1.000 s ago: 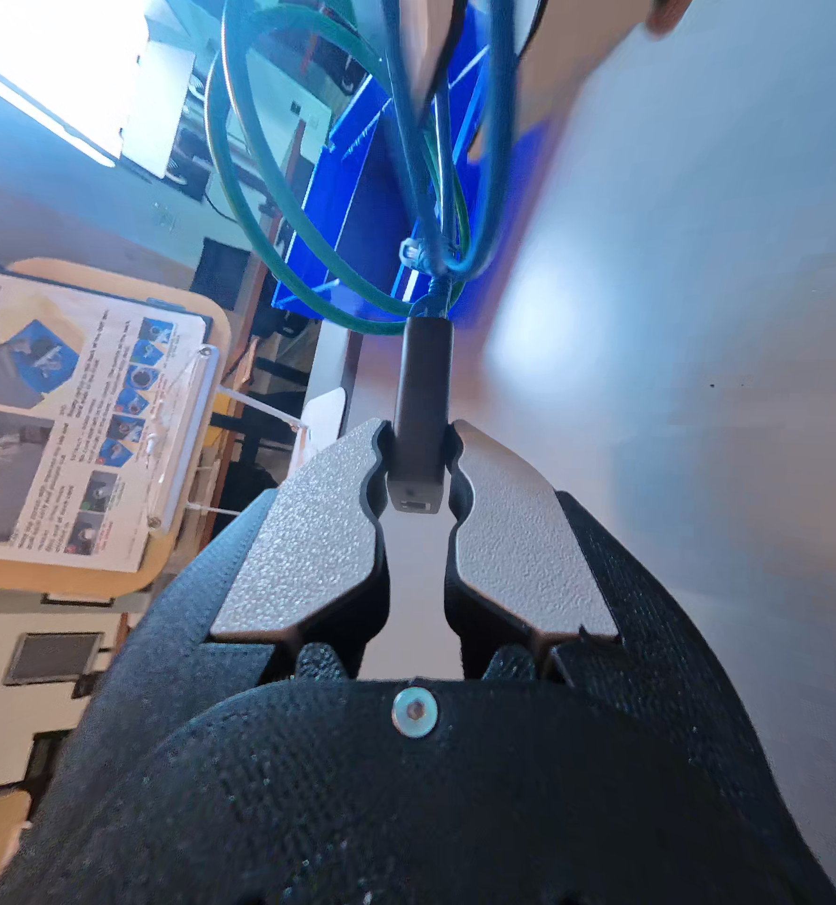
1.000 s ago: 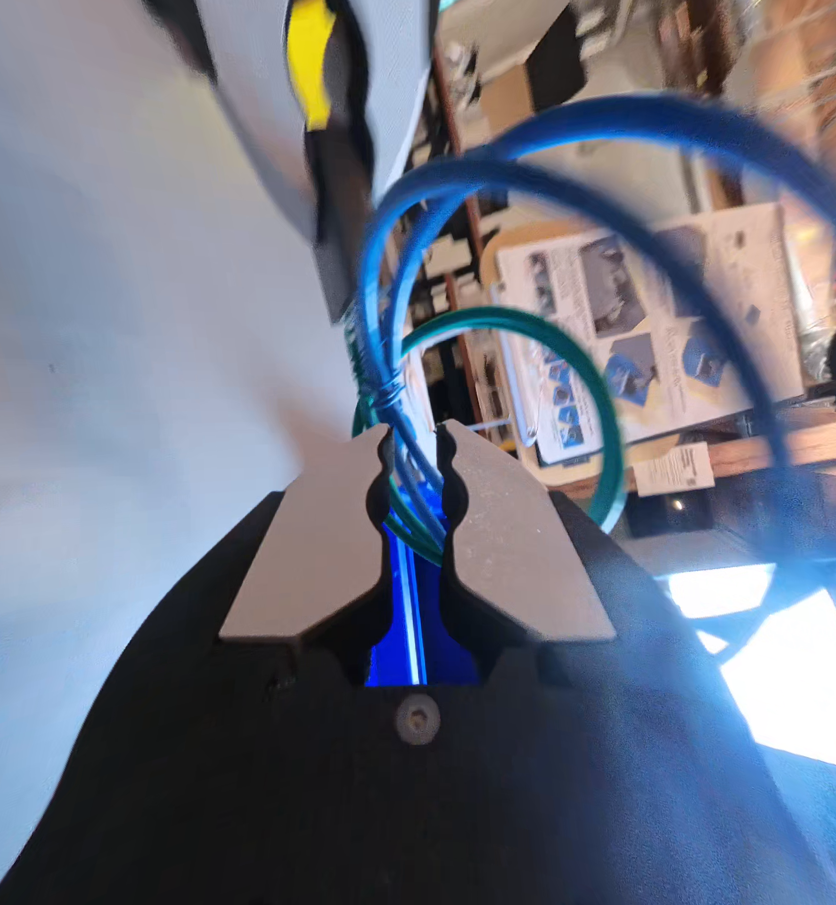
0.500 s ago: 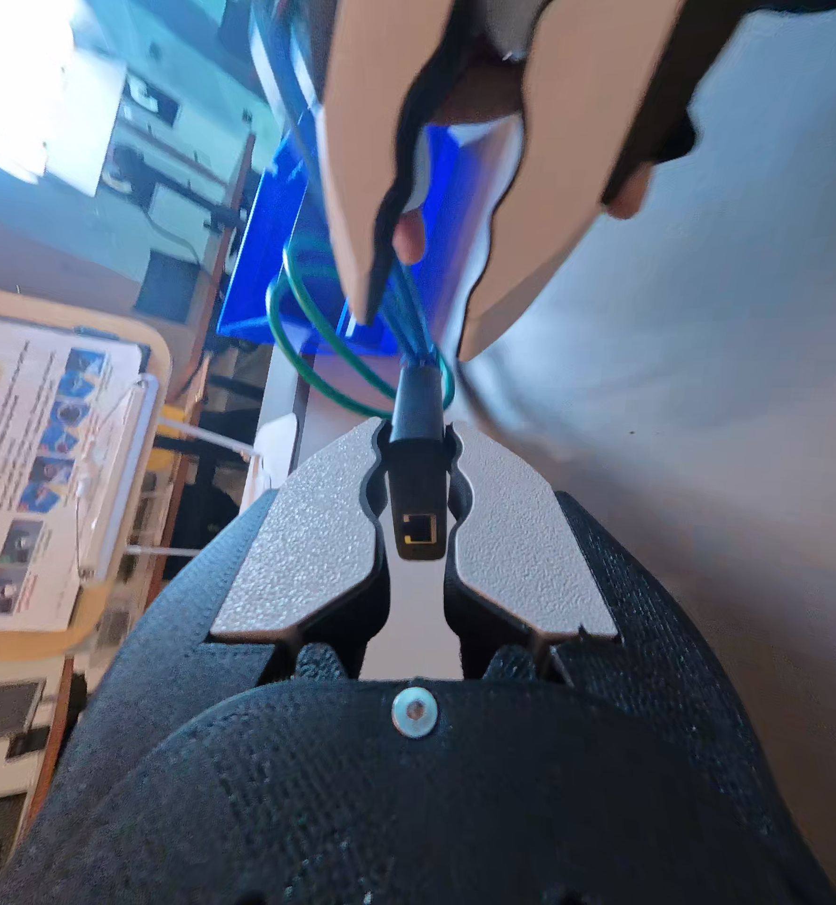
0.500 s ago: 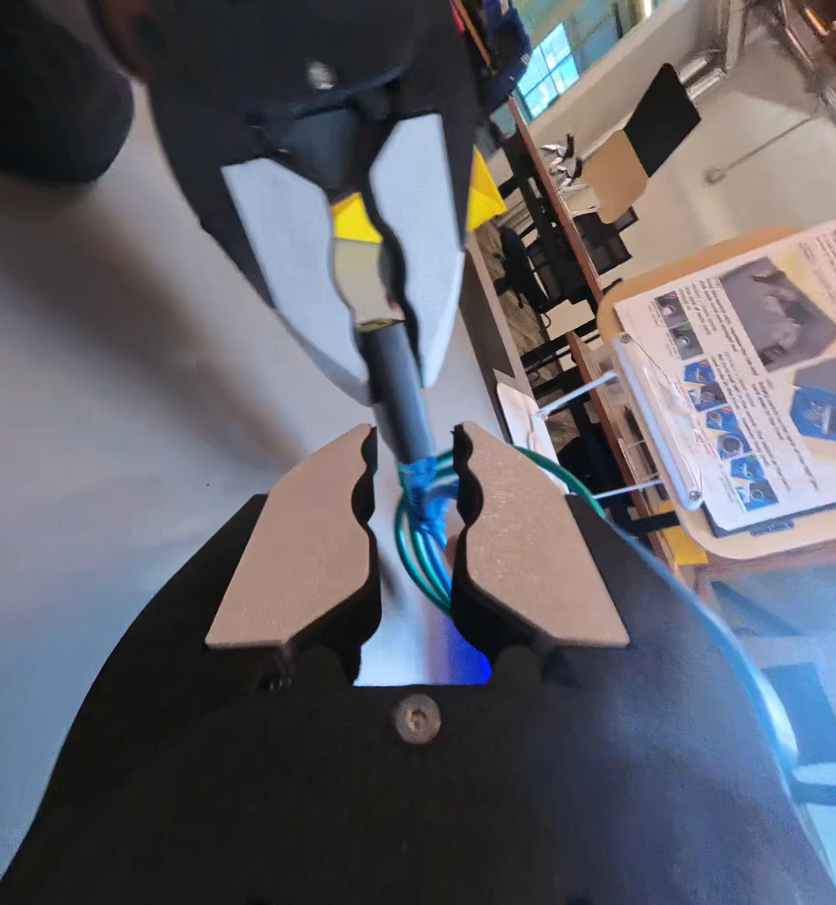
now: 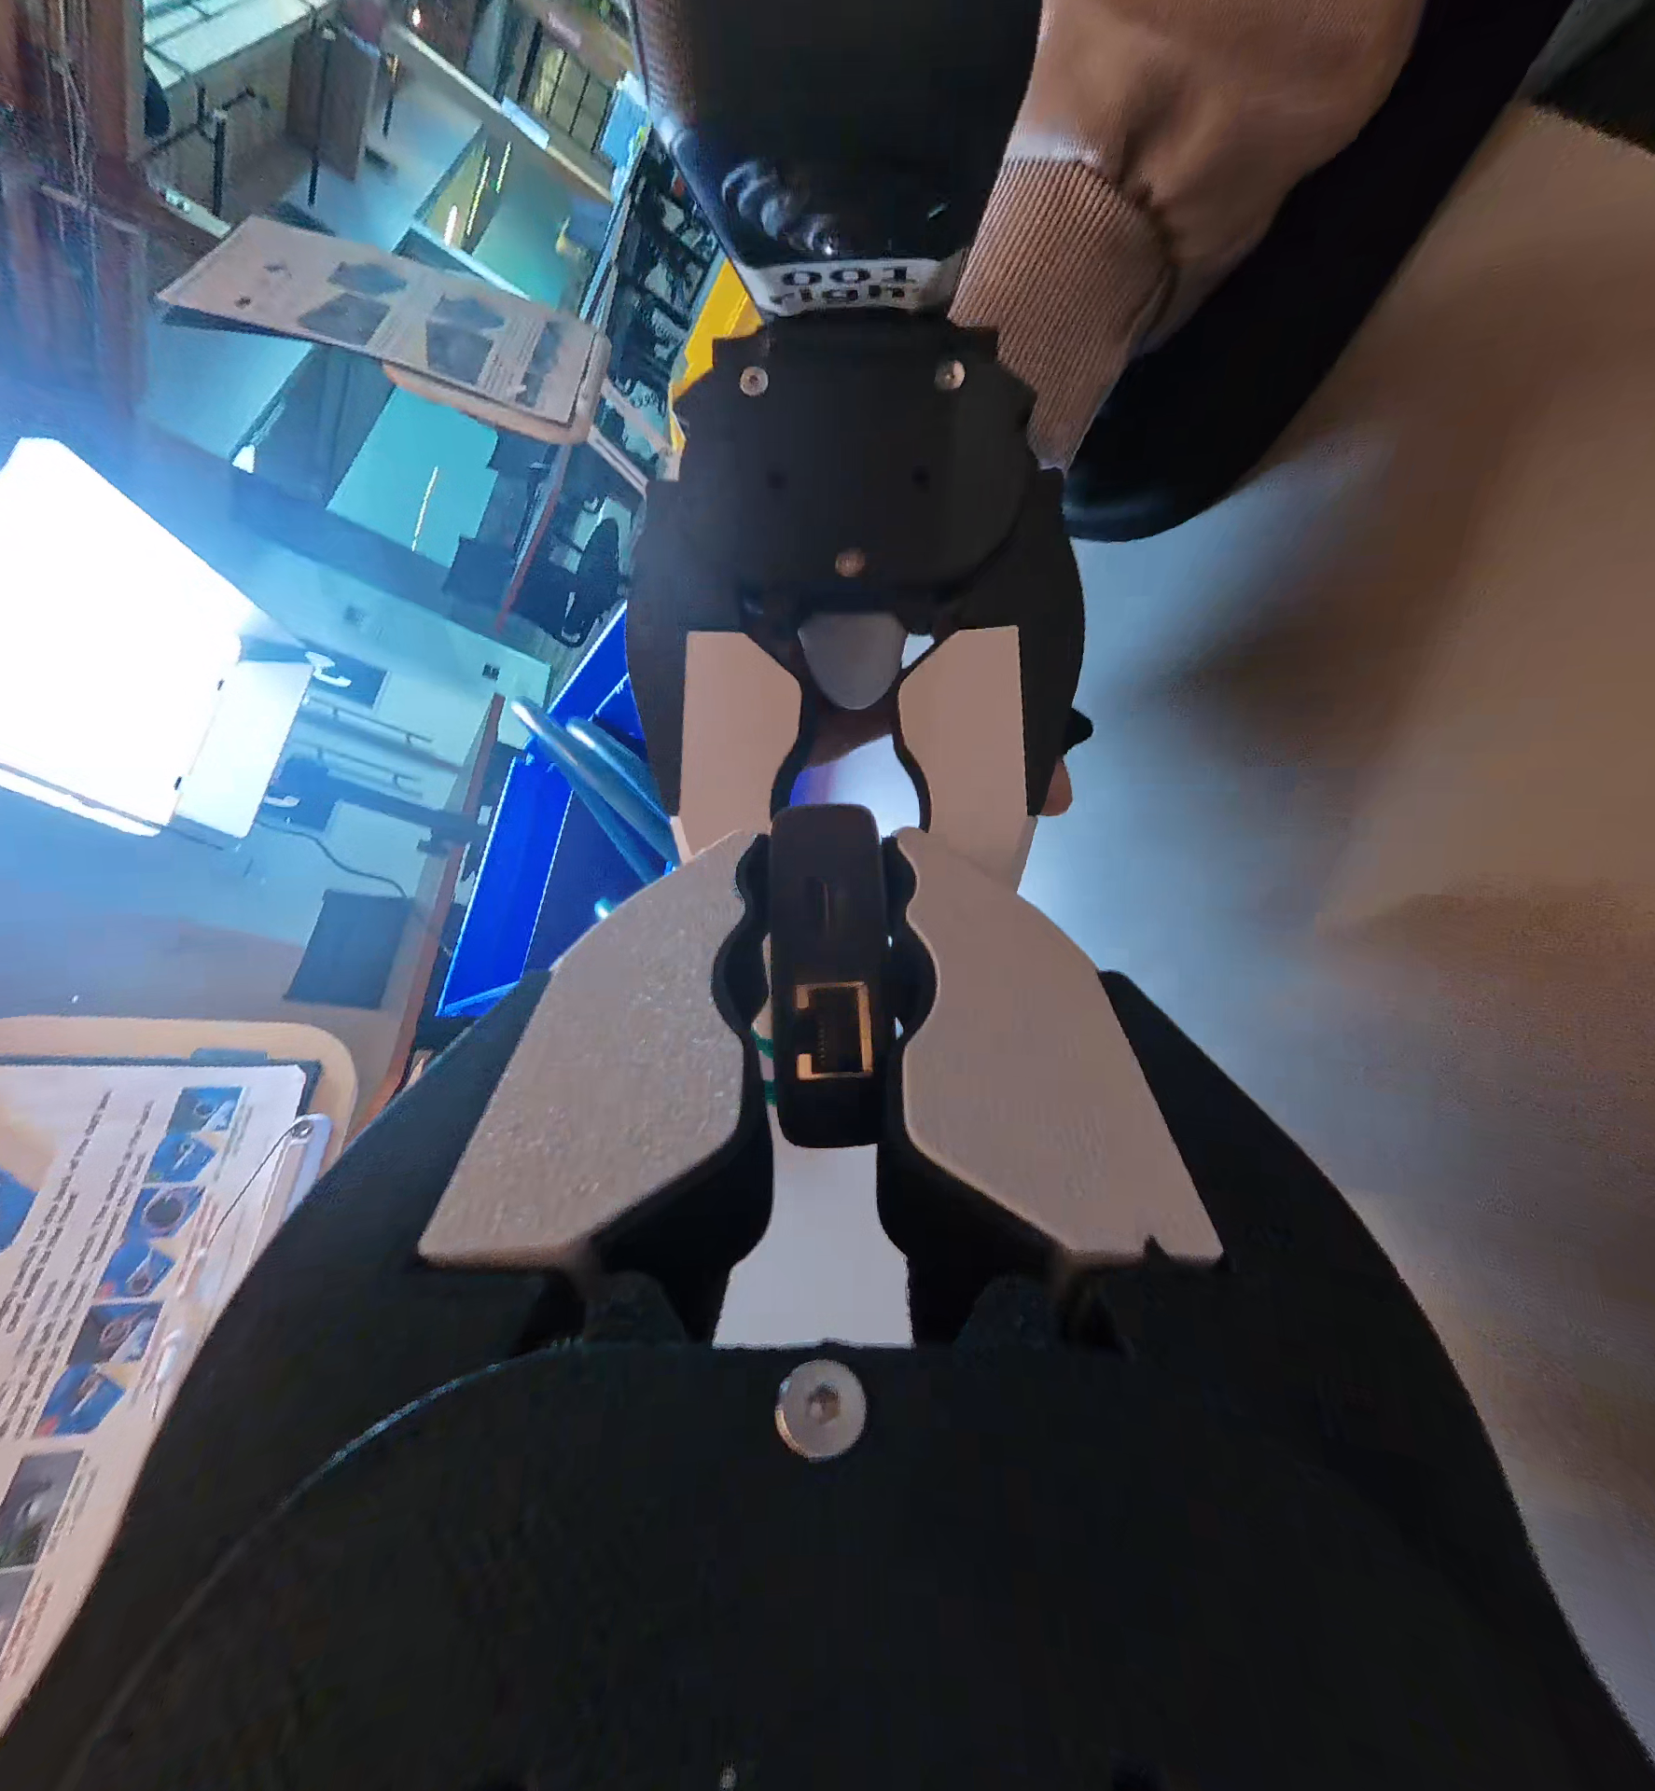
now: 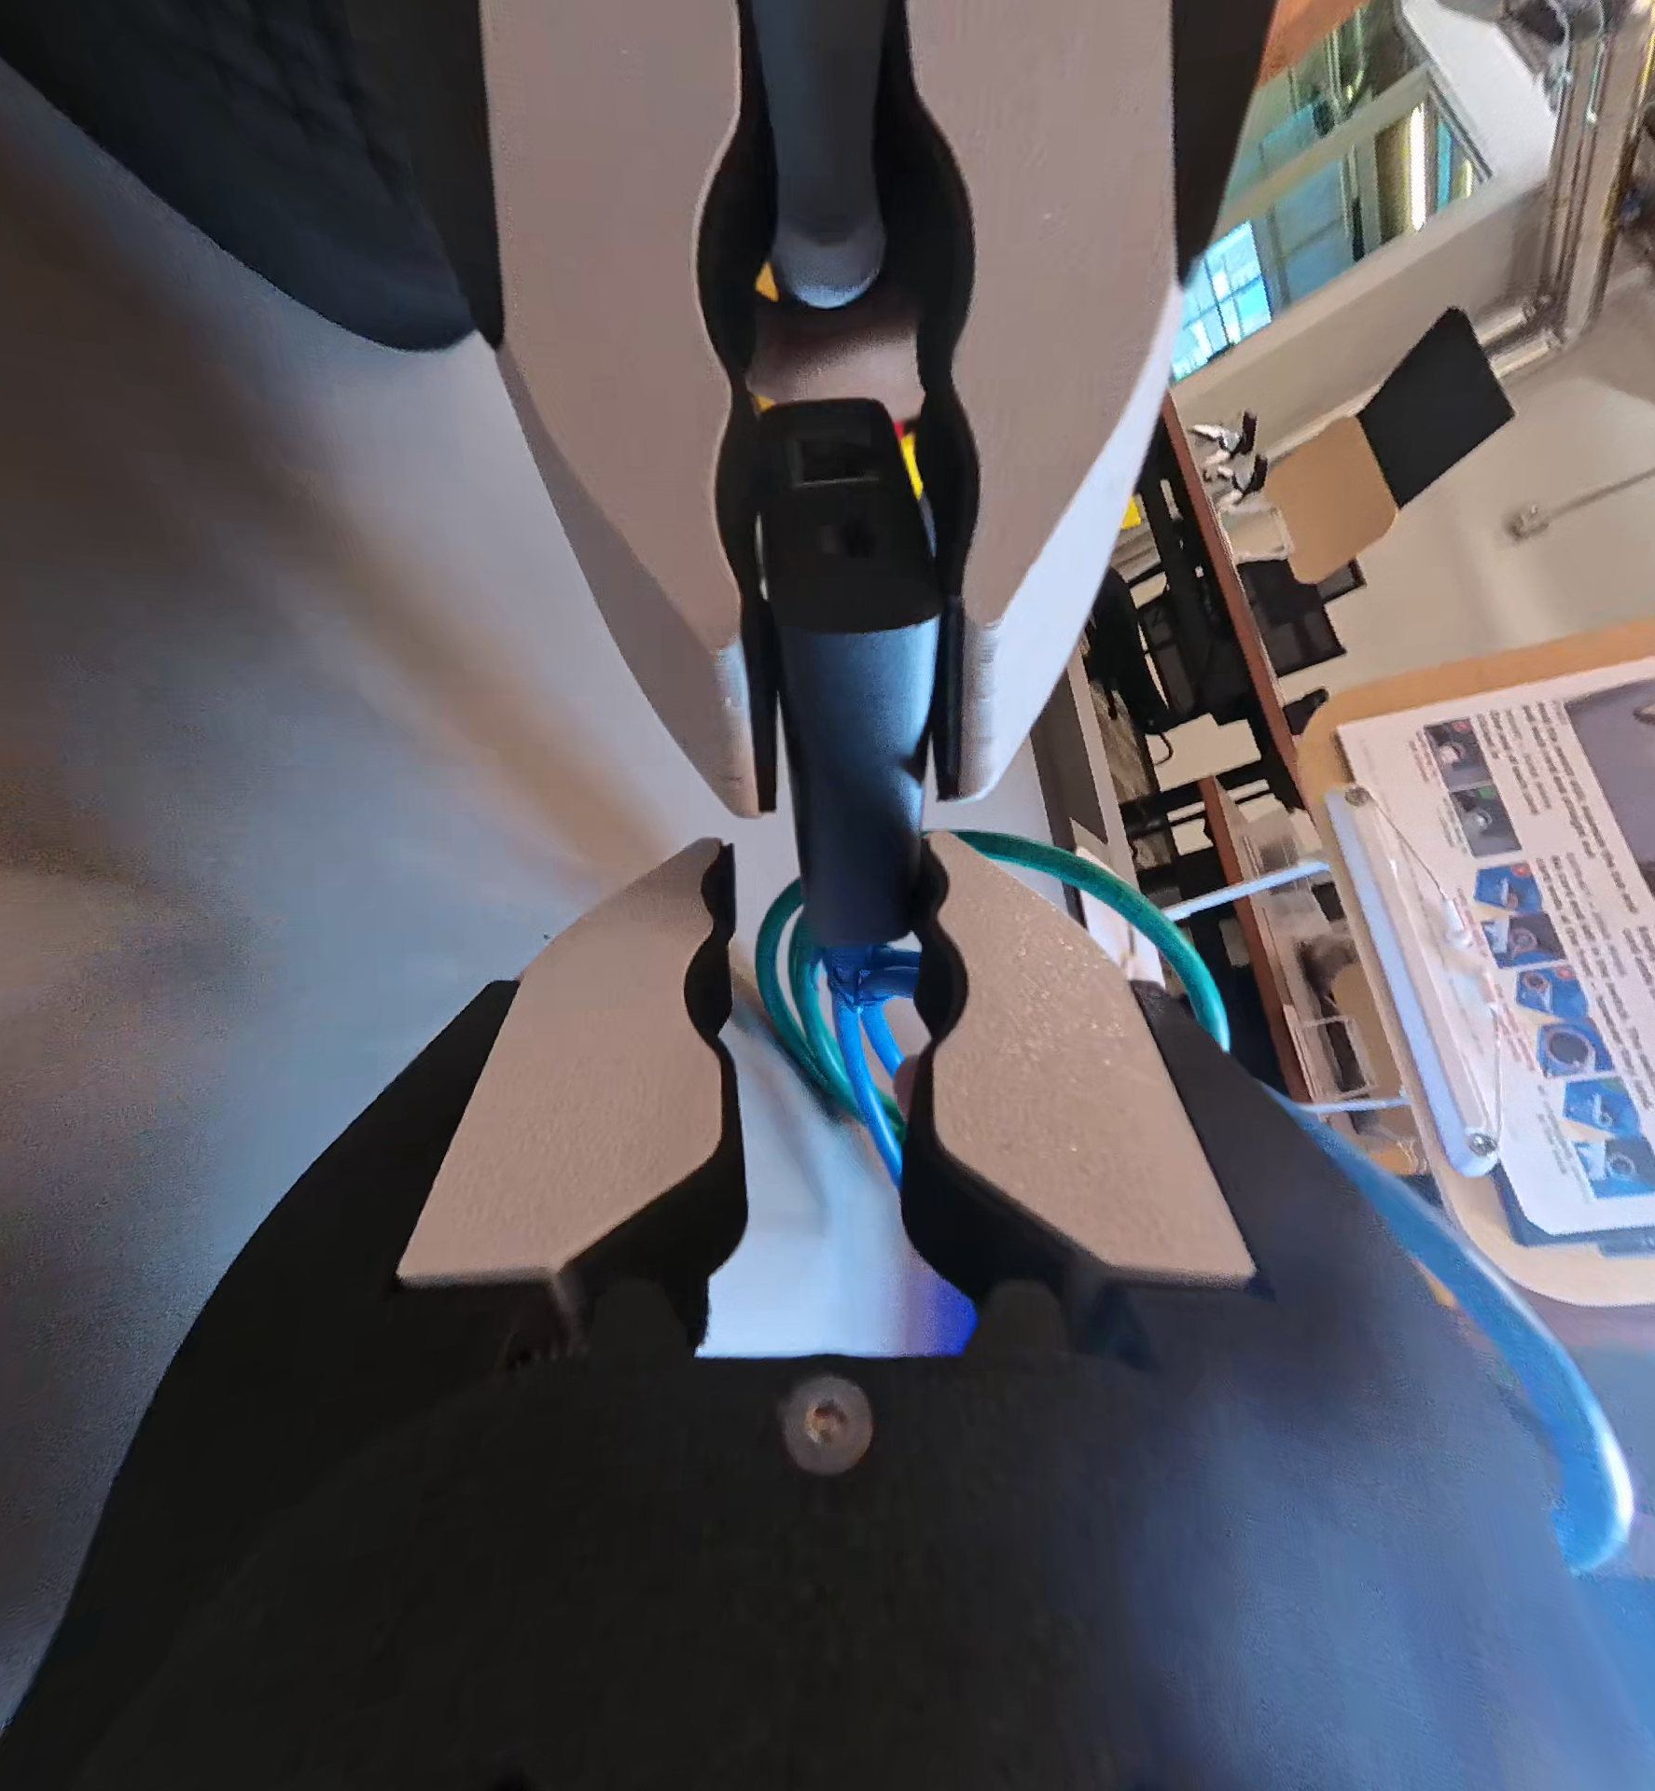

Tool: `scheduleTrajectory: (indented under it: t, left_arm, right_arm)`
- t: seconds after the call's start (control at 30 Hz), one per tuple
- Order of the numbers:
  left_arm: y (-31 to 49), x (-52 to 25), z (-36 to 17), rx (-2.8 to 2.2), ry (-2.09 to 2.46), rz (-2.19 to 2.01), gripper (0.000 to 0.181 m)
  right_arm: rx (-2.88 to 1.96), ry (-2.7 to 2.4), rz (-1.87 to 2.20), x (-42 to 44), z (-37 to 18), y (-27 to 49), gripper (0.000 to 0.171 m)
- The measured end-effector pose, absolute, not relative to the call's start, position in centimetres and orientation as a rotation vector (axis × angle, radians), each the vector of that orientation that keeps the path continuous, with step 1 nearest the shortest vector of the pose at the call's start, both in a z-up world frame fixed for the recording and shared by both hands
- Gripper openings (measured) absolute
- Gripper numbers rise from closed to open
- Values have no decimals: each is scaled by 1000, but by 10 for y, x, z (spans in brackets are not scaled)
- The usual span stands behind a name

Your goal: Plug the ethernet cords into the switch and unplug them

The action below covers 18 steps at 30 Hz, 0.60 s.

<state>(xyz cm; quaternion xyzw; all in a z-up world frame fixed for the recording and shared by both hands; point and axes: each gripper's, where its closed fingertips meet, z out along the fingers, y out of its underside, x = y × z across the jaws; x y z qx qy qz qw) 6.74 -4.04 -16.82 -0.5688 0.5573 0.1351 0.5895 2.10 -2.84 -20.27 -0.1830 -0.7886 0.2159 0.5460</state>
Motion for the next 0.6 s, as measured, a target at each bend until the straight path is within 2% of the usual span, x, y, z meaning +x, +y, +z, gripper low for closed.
scheduleTrajectory:
  t: [0.03, 0.07, 0.23, 0.43, 0.6]
  left_arm:
    - [-43, 69, -168, -1313, 1301, 298, 21]
    - [-45, 70, -166, -1307, 1295, 271, 21]
    - [-38, 51, -165, -1394, 1225, 302, 22]
    - [-22, 29, -185, -1461, 1301, 693, 21]
    - [-21, 27, -179, -1396, 1333, 792, 22]
  right_arm:
    - [-417, -1861, 518, 22, -202, -31, 33]
    - [-398, -1835, 512, 22, -197, -30, 22]
    - [-436, -1859, 338, 23, -192, -18, 21]
    - [-458, -1851, -160, 29, -194, 8, 21]
    - [-465, -1834, -122, 33, -188, 4, 20]
